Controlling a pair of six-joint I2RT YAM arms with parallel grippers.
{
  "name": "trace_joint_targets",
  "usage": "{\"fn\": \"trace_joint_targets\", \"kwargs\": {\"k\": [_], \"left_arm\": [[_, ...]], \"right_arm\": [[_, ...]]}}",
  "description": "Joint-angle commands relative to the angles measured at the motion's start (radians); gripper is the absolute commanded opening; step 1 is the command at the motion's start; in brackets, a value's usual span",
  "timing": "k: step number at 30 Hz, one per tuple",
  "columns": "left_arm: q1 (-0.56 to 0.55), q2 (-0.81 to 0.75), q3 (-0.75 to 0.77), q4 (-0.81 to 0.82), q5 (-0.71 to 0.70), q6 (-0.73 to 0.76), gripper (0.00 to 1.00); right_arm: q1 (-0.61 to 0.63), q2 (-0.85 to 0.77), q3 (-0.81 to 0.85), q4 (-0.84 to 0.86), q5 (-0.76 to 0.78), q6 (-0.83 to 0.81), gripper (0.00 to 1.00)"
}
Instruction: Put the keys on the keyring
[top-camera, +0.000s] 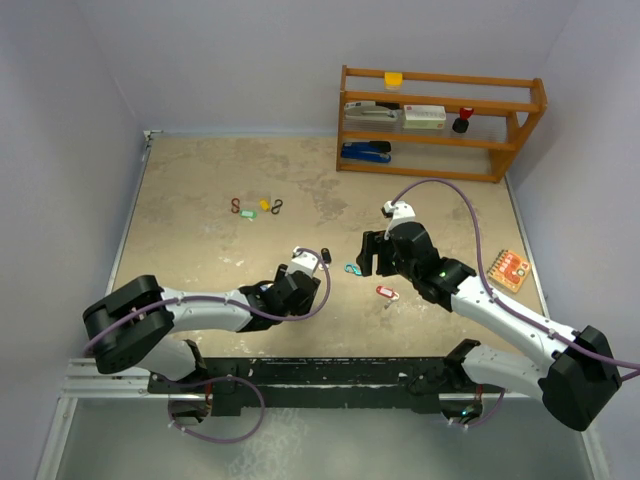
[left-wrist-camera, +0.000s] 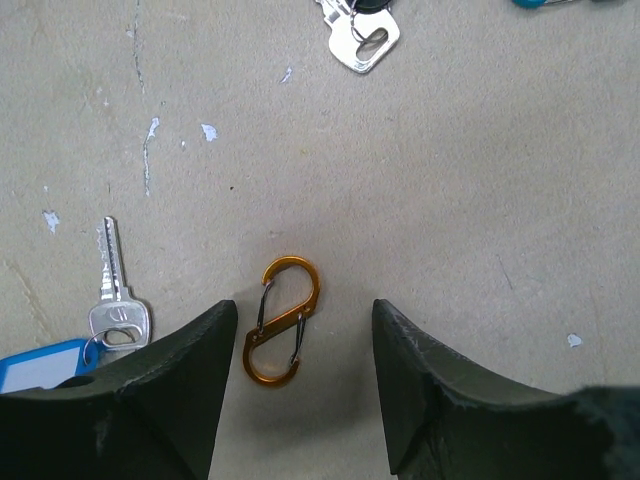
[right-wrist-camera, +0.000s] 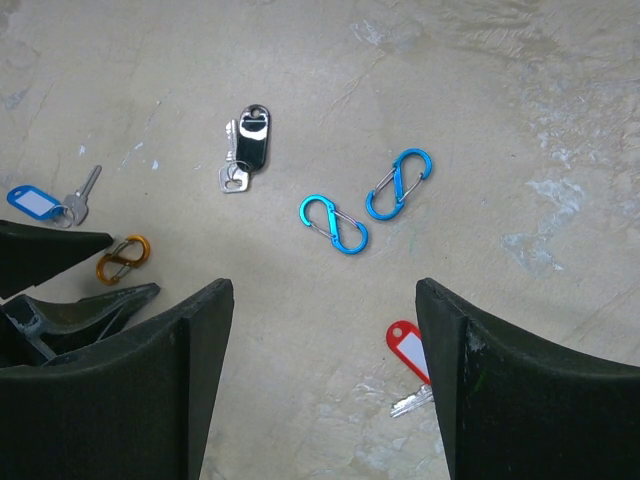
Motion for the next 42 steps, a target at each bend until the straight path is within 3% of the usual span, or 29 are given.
{"fn": "trace_joint_targets", "kwargs": {"k": [1, 7, 17, 24, 27, 31, 42], "left_arm": [[-0.004, 0.019, 0.029, -0.004, -0.006, -0.008, 0.51], [-0.004, 0.009, 0.03, -0.029, 0.001, -0.016, 0.43], [-0.004, -0.022, 0.019, -0.055, 0.01, -0.031, 0.41], [-0.004, -0.011, 0.018, -0.05, 0.009, -0.03, 0.32], [-0.004, 0.004, 0.023, -0.043, 0.006, -0.031, 0.22], [-0.004, 0.016, 0.032, -0.043, 0.005, -0.03, 0.0], [-0.004, -0.031, 0.075, -0.085, -0.079, -0.027, 0.0]], "right_arm": [[0.003, -0.027, 0.014, 0.013, 0.021, -0.009, 0.77], [0.003, -0.026, 0.013, 0.013, 0.024, -0.01, 0.77], [0.003, -0.021, 0.015, 0.018, 0.022, -0.012, 0.77], [0.004, -0.023, 0.015, 0.017, 0.021, -0.012, 0.77], [0.003, -0.027, 0.013, 0.015, 0.024, -0.012, 0.77], [0.004, -0.034, 0.012, 0.012, 0.028, -0.013, 0.77], [0.004, -0.026, 0.022, -0.042, 0.077, -0.002, 0.79]]}}
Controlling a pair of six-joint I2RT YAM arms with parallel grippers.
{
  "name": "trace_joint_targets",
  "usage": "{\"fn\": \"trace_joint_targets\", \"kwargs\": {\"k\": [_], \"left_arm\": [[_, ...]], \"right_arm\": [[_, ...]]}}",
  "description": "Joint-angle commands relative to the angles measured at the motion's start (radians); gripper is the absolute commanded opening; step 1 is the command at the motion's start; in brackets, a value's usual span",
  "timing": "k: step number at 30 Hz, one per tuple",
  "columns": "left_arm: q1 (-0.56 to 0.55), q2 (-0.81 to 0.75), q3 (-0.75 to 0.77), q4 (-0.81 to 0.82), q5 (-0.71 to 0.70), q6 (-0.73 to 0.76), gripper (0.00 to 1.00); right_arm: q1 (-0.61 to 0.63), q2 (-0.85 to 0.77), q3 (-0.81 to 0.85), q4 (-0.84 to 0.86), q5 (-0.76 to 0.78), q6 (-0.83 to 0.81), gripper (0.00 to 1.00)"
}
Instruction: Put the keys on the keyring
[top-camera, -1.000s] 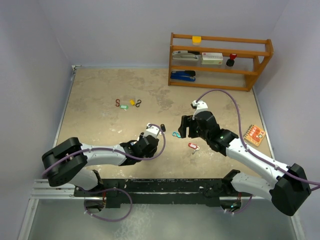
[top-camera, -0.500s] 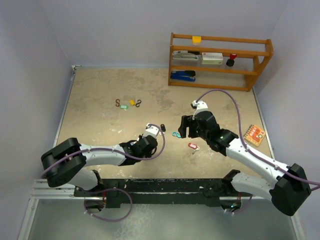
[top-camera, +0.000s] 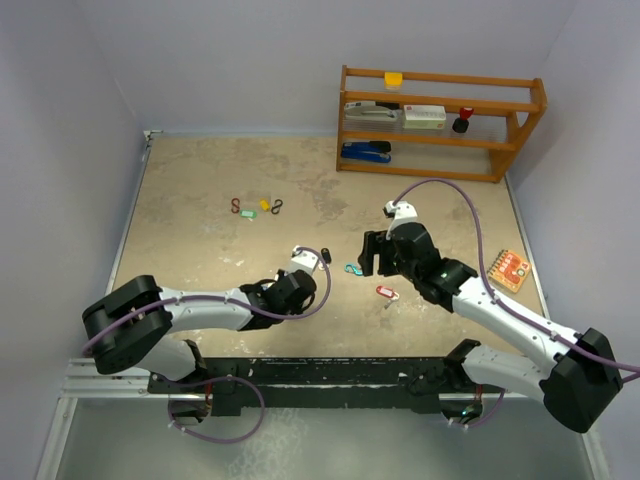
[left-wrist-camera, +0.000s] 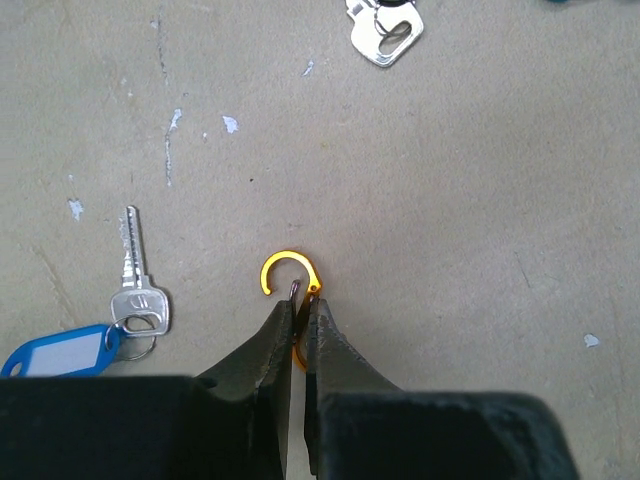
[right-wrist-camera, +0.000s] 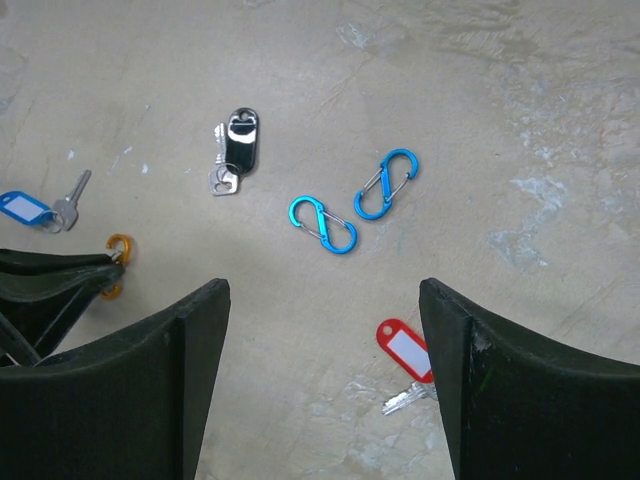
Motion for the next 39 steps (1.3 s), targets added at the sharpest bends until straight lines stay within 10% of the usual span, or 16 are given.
{"fn": "trace_joint_targets", "kwargs": {"k": [1, 15, 39], "left_arm": [[-0.004, -0.044, 0.07, -0.049, -0.105, -0.013, 0.0], [0.001, -0.045, 0.418, 0.009, -0.435, 0.195, 0.0], [0.058, -0.06, 0.515, 0.052, -0.392, 0.249, 0.0]], "right_arm": [[0.003, 0.001, 0.031, -0.057, 0.07, 0.005, 0.8], [0.0, 0.094, -0.016, -0.211, 0.082, 0.117, 0.78], [-0.082, 0.174, -0.096, -0.127, 0.07, 0.11, 0.47]]}}
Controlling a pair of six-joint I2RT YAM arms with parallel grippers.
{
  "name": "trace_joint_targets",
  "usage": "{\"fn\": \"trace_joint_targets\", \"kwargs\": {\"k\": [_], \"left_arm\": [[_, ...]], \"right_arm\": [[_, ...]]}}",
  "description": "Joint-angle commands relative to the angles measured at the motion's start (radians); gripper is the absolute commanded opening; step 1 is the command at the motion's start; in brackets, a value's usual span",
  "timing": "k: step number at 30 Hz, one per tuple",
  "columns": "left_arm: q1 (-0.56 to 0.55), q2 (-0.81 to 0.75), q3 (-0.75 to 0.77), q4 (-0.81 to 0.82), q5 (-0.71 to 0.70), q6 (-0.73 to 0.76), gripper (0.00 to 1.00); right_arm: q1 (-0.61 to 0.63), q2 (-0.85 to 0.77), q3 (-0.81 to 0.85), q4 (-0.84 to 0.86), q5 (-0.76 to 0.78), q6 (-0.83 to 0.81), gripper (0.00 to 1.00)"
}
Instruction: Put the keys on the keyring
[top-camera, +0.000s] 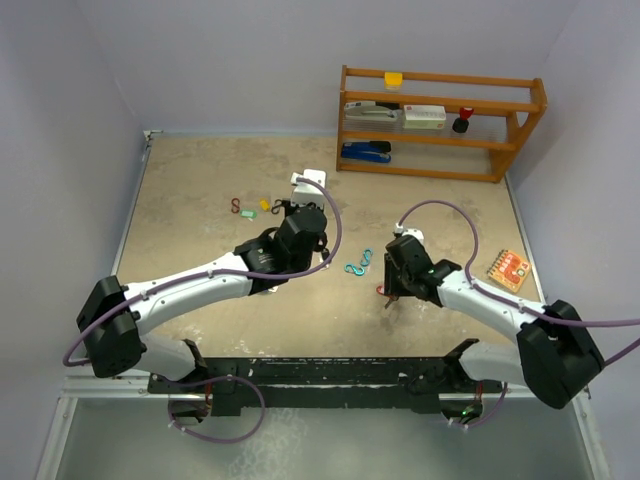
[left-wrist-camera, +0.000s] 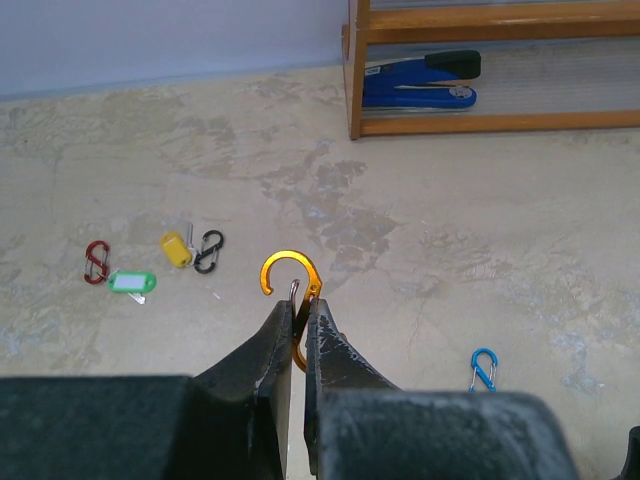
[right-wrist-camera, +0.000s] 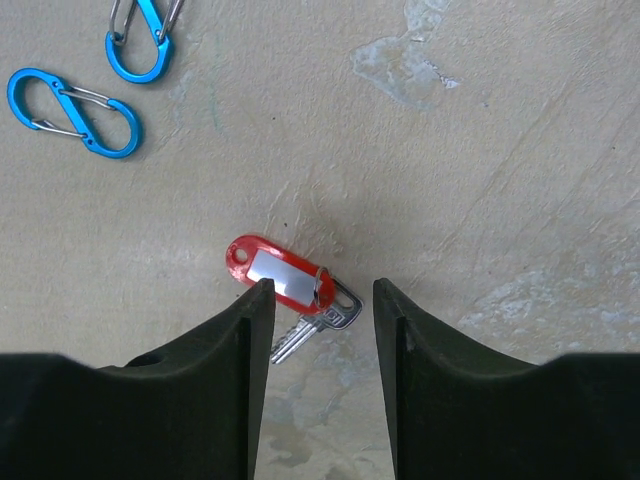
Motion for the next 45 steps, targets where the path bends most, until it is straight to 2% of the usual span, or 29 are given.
{"fn": "trace_joint_targets", "kwargs": {"k": [1, 8, 17, 30, 35, 37, 40, 45], "left_arm": [[0.004, -0.036, 0.003, 0.044, -0.01, 0.024, 0.0], [0.01, -0.036, 0.0, 0.044, -0.009, 0.026, 0.0], [0.015, -0.035, -0.005, 0.045, -0.004, 0.028, 0.0], [0.022, -0.036, -0.01, 0.041, -0.001, 0.029, 0.0], [0.025, -0.038, -0.014, 0.045, 0.002, 0.029, 0.0], [0.026, -0.037, -0.017, 0.046, 0.002, 0.029, 0.0], [0.026, -0.041, -0.02, 0.055, 0.002, 0.028, 0.0], [0.026, -0.055, -0.057, 0.115, 0.023, 0.036, 0.0]], "right_arm": [[-0.015, 0.019, 0.004, 0.028, 0.003, -0.009, 0.45], [-0.021, 0.032, 0.003, 0.041, -0.006, -0.018, 0.36], [-0.027, 0.037, 0.001, 0.046, -0.016, -0.025, 0.2], [-0.028, 0.056, -0.003, 0.046, -0.037, -0.034, 0.16], [-0.029, 0.052, -0.004, 0.047, -0.039, -0.034, 0.04], [-0.028, 0.038, 0.001, 0.044, -0.034, -0.033, 0.0], [-0.028, -0.012, 0.01, 0.048, -0.021, -0.04, 0.0], [-0.028, -0.188, -0.006, 0.133, -0.037, -0.092, 0.0]]}}
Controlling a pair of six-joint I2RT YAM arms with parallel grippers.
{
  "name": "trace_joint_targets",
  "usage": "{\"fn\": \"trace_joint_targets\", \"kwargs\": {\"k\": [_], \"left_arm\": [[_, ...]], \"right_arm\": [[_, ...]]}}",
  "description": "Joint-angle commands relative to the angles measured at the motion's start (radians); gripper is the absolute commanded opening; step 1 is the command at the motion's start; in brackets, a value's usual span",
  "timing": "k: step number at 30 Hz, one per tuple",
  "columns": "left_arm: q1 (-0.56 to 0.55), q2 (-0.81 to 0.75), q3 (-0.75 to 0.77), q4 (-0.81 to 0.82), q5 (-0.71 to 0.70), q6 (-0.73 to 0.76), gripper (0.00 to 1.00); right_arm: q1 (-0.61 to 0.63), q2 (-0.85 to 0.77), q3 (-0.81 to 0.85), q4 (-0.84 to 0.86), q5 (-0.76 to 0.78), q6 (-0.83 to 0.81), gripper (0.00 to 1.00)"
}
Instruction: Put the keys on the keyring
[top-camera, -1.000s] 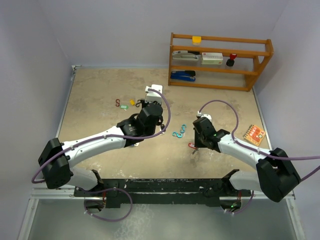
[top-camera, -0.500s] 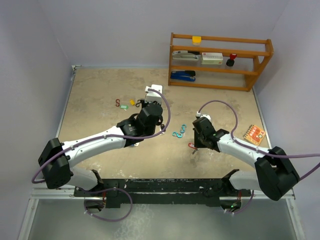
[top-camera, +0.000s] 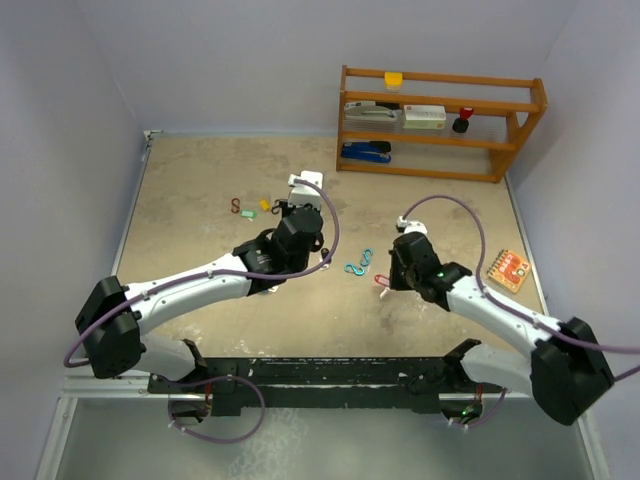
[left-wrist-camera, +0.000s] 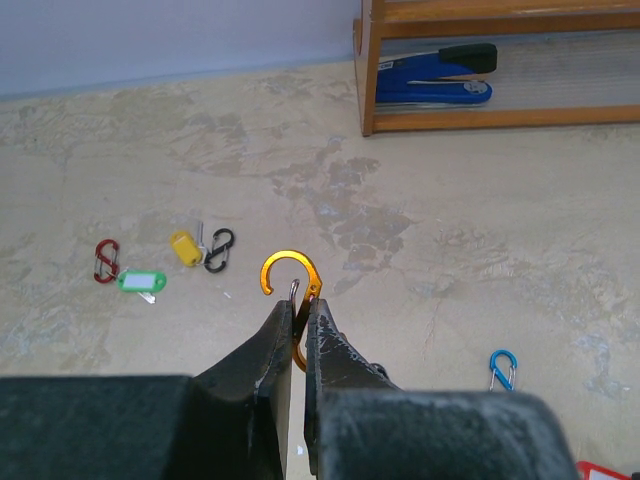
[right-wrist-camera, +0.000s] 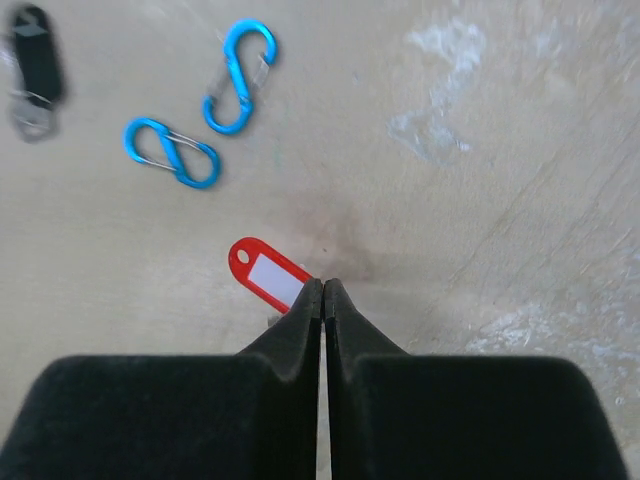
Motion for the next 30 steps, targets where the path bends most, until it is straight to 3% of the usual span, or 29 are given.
{"fn": "trace_joint_targets", "kwargs": {"k": [1, 6, 11, 16, 30], "left_arm": [[0.006, -0.056, -0.039, 0.113, 0.028, 0.014, 0.0], [0.006, -0.099, -0.114, 0.246, 0.095, 0.023, 0.0], [0.006, -0.098, -0.115, 0.248, 0.117, 0.025, 0.0], [0.006, -0.097, -0.113, 0.242, 0.123, 0.024, 0.0], [0.006, -0.095, -0.114, 0.237, 0.121, 0.029, 0.0]], "right_arm": [[-0.004, -0.183, -0.014, 0.113, -0.026, -0.062, 0.0], [-0.003, -0.337, -0.066, 0.23, -0.124, -0.119, 0.0], [-0.003, -0.374, -0.078, 0.258, -0.144, -0.167, 0.0], [-0.003, -0.267, -0.03, 0.193, -0.159, -0.188, 0.0], [0.01, 0.028, -0.03, 0.287, -0.318, -0.171, 0.0]]}}
